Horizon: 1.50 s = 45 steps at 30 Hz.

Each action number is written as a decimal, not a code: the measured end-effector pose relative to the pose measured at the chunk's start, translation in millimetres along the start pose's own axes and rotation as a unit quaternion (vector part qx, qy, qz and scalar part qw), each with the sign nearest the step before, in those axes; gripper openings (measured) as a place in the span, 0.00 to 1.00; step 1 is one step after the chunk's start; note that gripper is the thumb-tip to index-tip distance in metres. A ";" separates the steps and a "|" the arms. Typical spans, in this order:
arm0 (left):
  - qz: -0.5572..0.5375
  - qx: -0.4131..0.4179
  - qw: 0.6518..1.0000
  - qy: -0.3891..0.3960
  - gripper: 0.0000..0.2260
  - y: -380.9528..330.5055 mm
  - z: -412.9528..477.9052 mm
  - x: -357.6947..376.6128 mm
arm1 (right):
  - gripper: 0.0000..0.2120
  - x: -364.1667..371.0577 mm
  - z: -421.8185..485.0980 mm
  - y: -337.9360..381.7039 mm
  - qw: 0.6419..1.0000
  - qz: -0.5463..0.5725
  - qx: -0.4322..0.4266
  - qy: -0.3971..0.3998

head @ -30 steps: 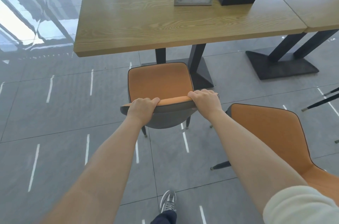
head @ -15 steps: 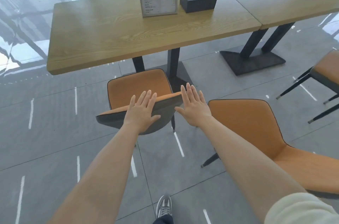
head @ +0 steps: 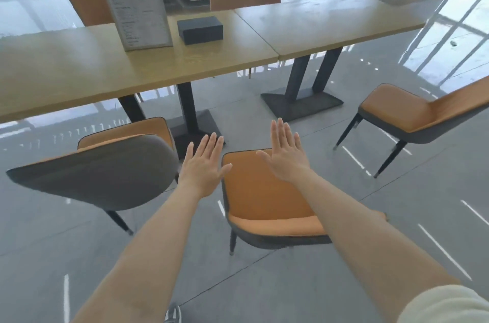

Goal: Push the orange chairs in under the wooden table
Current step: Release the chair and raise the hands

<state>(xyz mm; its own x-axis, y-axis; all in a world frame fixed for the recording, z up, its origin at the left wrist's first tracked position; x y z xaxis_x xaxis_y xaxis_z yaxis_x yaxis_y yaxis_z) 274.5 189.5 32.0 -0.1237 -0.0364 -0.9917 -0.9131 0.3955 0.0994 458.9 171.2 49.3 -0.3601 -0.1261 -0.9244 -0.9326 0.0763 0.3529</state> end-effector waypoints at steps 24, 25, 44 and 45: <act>0.050 0.029 0.993 0.103 0.12 -200.9 -69.2 37.5 | 0.41 27.5 -144.7 -169.9 0.991 -0.011 -0.083 0.100; 0.048 0.031 0.994 0.097 0.08 -200.9 -68.6 38.2 | 0.35 27.5 -142.0 -169.7 0.991 -0.035 -0.095 0.090; 0.089 0.008 0.993 0.071 0.08 -147.9 29.0 32.2 | 0.09 14.9 -6.7 -146.5 0.972 -0.082 -0.219 0.036; 0.091 0.006 0.993 0.071 0.08 -140.7 40.0 32.4 | 0.09 13.9 7.3 -143.6 0.971 -0.079 -0.223 0.035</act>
<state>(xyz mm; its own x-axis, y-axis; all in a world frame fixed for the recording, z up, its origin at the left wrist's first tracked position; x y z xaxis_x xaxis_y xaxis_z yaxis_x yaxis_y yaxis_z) 414.5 169.4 -17.4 -0.3407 -0.0917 -0.9357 -0.8657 0.4189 0.2741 588.1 165.7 -15.3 -0.1988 -0.1698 -0.9652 -0.8890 -0.3834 0.2505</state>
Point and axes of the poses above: each hand's wrist, its own z-axis towards the middle knuckle, its own x-axis out of the palm, y = z × x, the point moved 6 cm from there along z, towards the middle knuckle, and after that the axes turned 13 degrees about z, right-handed, at the moved point
